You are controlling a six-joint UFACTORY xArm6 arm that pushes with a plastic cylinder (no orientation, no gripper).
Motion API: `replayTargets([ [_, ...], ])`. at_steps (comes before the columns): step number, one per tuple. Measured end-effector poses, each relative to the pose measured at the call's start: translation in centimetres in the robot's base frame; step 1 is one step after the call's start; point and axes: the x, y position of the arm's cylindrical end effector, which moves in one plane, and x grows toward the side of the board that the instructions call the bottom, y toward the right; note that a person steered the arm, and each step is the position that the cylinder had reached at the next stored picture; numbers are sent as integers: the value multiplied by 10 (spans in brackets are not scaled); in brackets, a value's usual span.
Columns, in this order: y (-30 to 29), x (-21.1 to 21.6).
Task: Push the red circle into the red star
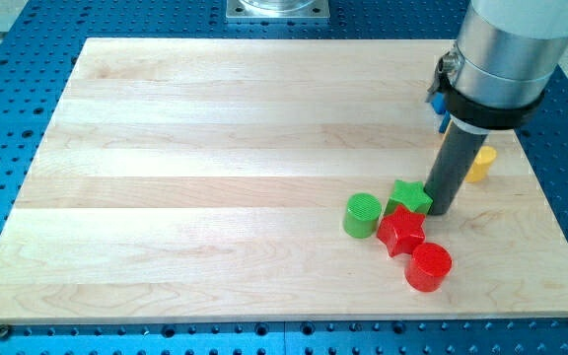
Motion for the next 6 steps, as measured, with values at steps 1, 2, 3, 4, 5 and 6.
replayTargets([
  [1, 74, 81],
  [2, 11, 111],
  [3, -34, 99],
  [4, -47, 65],
  [5, -39, 73],
  [6, -38, 73],
])
